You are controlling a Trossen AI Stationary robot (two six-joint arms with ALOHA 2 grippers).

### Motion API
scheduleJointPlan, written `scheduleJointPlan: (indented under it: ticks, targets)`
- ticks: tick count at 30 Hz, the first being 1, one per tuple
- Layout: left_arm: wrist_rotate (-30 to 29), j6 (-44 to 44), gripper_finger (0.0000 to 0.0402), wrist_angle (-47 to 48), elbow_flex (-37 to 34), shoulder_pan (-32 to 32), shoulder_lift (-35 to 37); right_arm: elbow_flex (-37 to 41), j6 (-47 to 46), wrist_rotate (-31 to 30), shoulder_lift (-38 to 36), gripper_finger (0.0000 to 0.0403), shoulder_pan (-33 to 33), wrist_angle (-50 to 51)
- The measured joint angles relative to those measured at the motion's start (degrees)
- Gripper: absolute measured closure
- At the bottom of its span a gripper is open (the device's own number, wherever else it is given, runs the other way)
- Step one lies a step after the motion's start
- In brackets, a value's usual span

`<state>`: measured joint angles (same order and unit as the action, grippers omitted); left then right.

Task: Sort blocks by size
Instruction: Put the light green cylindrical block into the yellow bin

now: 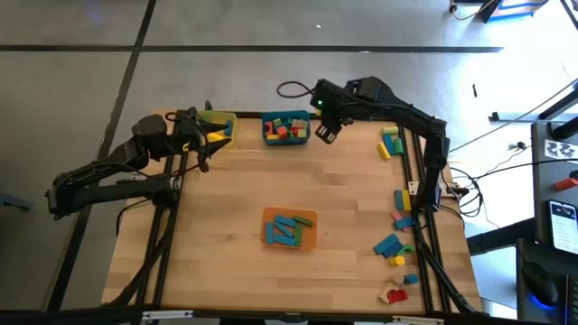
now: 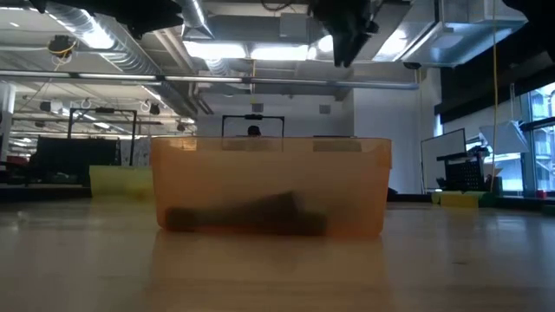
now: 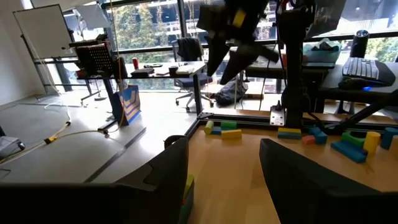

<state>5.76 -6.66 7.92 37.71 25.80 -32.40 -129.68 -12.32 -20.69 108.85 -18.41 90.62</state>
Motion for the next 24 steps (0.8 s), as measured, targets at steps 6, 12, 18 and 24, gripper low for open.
scheduleJointPlan:
  ticks: [6, 12, 18, 24]
  targets:
    - [0.0, 0.0, 0.0219, 0.0, 0.0, 0.0, 0.0, 7.3, -1.1, -5.8, -0.9, 0.0205, -1.6, -0.8]
    - [0.0, -0.1, 0.0219, 0.1, 0.0, 0.0, 0.0, 15.0, -1.2, -5.8, -0.8, 0.0205, -6.5, -0.6]
    - [0.0, -0.1, 0.0219, 0.2, 0.0, 0.0, 0.0, 24.1, -1.3, -5.7, -0.8, 0.0205, -12.6, -0.6]
    - [0.0, -0.2, 0.0219, 0.2, 0.0, 0.0, 0.0, 34.0, -2.6, -7.3, -0.8, 0.0205, -18.9, -1.2]
